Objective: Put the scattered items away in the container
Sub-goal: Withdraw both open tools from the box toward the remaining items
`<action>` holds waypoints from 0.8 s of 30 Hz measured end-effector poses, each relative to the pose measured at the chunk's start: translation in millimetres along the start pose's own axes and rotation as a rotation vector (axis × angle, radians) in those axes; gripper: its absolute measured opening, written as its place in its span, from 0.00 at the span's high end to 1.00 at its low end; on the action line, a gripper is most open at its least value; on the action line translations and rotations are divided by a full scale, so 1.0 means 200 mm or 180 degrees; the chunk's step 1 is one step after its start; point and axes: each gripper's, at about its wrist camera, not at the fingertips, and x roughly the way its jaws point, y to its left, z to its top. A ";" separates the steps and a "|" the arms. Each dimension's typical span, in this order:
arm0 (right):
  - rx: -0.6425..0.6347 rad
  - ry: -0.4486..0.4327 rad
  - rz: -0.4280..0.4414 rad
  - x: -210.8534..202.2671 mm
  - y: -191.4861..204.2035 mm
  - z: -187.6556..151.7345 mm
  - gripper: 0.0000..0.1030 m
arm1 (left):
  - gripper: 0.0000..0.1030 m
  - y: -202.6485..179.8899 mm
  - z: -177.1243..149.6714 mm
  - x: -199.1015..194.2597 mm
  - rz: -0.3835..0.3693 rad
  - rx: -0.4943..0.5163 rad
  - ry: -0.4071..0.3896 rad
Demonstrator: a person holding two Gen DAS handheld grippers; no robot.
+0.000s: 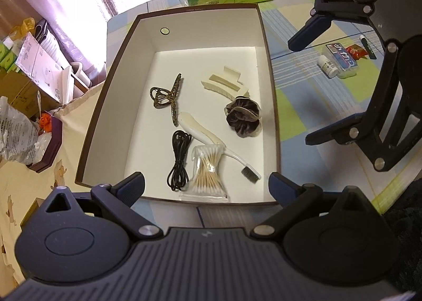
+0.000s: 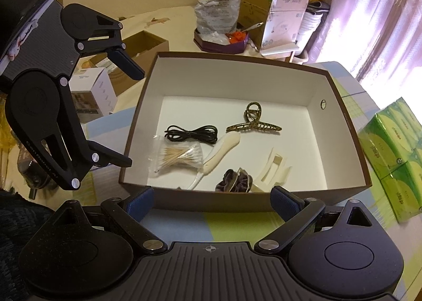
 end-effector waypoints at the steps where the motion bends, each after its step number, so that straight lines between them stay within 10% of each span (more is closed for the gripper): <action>1: -0.0001 -0.0010 0.0011 -0.01 0.00 -0.01 0.04 | 0.04 -0.01 0.00 -0.01 0.0008 -0.0010 0.0001; 24: 0.0027 -0.0050 0.0284 -0.13 0.02 -0.32 0.04 | 0.04 -0.31 -0.09 -0.05 -0.0033 -0.0396 0.0105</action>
